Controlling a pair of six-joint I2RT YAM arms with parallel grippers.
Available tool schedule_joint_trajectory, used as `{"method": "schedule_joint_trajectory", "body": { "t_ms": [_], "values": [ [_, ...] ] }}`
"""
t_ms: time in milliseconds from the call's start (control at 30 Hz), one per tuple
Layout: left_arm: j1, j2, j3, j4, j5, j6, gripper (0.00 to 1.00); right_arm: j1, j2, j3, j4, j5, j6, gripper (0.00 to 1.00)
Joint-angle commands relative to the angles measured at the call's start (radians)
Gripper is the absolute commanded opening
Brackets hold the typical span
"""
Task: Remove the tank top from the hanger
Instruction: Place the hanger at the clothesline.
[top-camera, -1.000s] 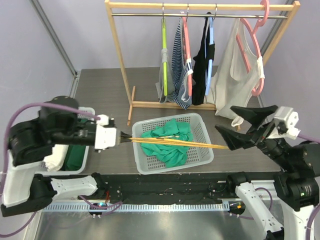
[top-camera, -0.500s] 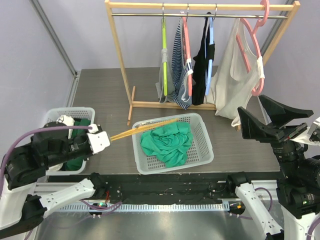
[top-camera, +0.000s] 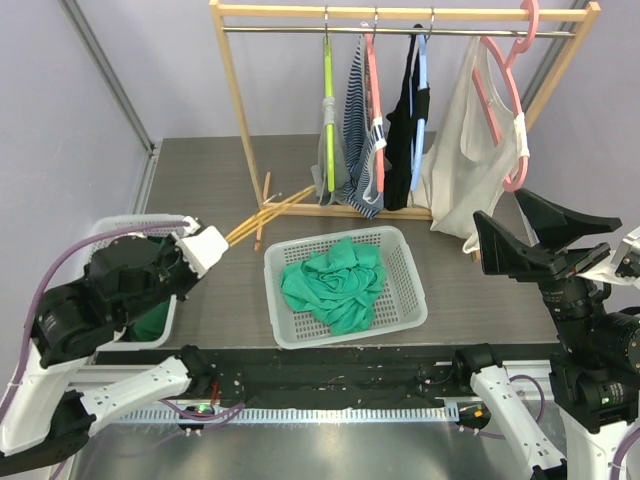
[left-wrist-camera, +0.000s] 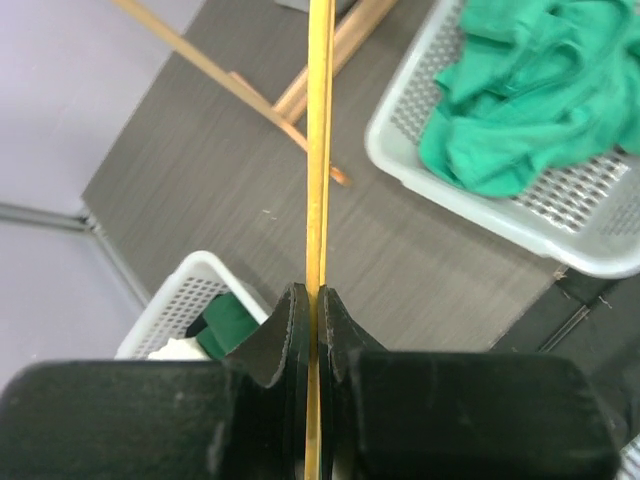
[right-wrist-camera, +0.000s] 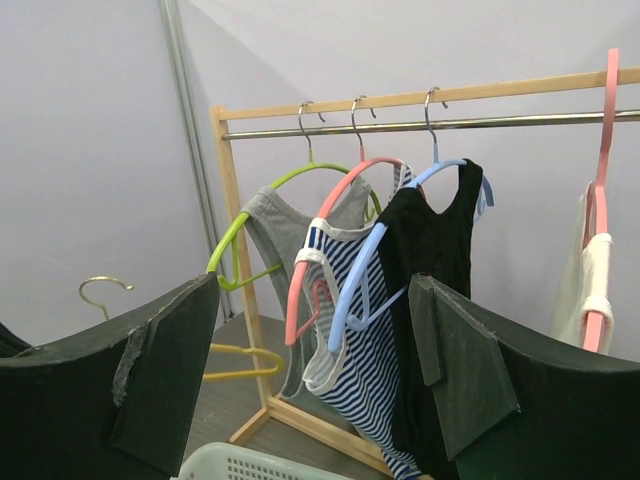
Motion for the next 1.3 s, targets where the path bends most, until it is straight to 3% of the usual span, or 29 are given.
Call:
{"method": "schedule_joint_trajectory", "body": {
  "t_ms": [0, 233, 367, 500, 633, 1267],
  "values": [
    [0.005, 0.038, 0.001, 0.207, -0.189, -0.060, 0.00, -0.001, -0.004, 0.001, 0.018, 0.027, 0.001, 0.85],
    [0.032, 0.180, 0.078, 0.341, -0.243, -0.138, 0.00, -0.001, -0.012, 0.010, 0.003, 0.032, -0.003, 0.85],
    [0.074, 0.332, 0.236, 0.350, -0.168, -0.224, 0.00, -0.001, -0.021, 0.015, -0.010, 0.047, -0.014, 0.85],
    [0.163, 0.545, 0.536, 0.290, -0.050, -0.313, 0.00, -0.001, -0.030, -0.003, -0.020, 0.075, -0.019, 0.85],
    [0.240, 0.670, 0.646, 0.319, 0.021, -0.357, 0.00, -0.003, -0.027, -0.005, -0.025, 0.067, -0.006, 0.84],
    [0.249, 0.563, 0.465, 0.661, 0.027, -0.402, 0.00, -0.001, -0.046, -0.057, -0.020, 0.043, 0.006, 0.84]
  ]
}}
